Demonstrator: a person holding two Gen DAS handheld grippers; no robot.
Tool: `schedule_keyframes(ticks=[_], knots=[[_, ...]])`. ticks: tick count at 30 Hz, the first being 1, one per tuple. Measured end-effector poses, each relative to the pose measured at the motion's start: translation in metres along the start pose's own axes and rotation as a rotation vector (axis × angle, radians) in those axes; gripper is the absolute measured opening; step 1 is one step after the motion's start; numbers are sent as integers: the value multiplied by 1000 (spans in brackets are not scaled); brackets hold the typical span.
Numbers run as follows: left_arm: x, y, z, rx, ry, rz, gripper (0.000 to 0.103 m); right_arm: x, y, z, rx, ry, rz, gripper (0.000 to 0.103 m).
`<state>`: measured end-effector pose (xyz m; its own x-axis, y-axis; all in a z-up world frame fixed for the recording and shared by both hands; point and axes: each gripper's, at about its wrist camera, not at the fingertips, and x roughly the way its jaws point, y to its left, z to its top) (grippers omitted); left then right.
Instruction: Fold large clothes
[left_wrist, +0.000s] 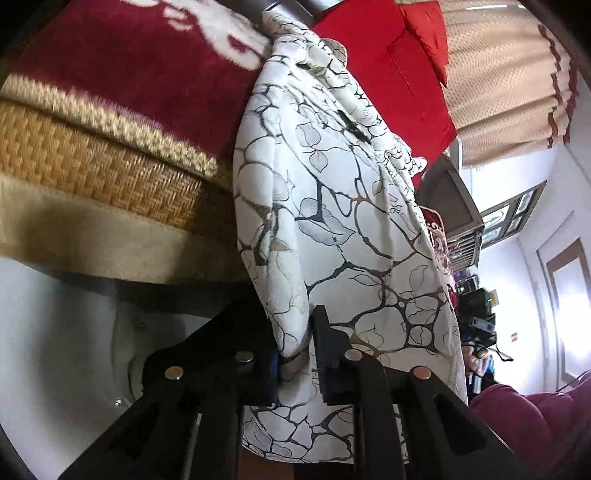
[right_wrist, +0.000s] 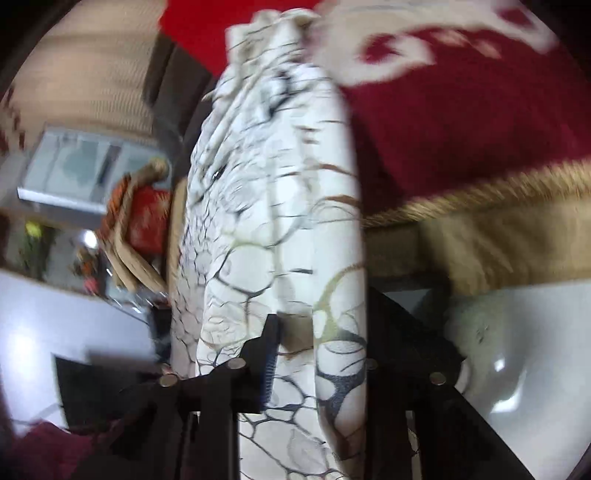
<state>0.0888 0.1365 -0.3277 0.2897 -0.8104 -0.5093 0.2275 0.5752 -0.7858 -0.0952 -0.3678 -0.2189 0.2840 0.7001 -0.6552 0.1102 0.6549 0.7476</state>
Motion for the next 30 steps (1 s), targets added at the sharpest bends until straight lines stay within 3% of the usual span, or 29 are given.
schedule_keyframes(ticks=[1, 3, 4, 6, 7, 9, 10, 11, 14, 21, 24, 30], knots=[[1, 0, 3, -4, 5, 22, 21, 0, 8, 1, -26, 4, -10, 22], [6, 6, 4, -33, 33, 80, 76, -1, 19, 3, -54, 8, -14, 21], [9, 9, 4, -51, 39, 87, 81, -1, 21, 3, -65, 12, -24, 21], [14, 13, 3, -85, 48, 56, 78, 4, 18, 5, -58, 43, -79, 22], [16, 11, 3, -88, 49, 37, 70, 5, 14, 5, -40, 54, -72, 22], [17, 2, 4, -68, 58, -6, 19, 4, 18, 5, -58, 36, -83, 22], [18, -4, 6, -51, 61, -3, 11, 4, 25, 6, -78, 34, -94, 20], [19, -15, 10, -18, 65, 11, 7, 3, 31, 7, -98, 30, -92, 12], [14, -45, 25, 33, 39, 27, 5, -8, 58, 16, -158, -21, -51, 9], [-43, -123, 103, 144, -206, -27, 5, -32, 117, 61, -270, -140, 25, 7], [-55, -146, 149, 189, -235, -14, 5, -48, 128, 99, -288, -204, 66, 6], [-87, -146, 224, 231, -248, 12, 5, -52, 143, 199, -256, -328, 90, 5]])
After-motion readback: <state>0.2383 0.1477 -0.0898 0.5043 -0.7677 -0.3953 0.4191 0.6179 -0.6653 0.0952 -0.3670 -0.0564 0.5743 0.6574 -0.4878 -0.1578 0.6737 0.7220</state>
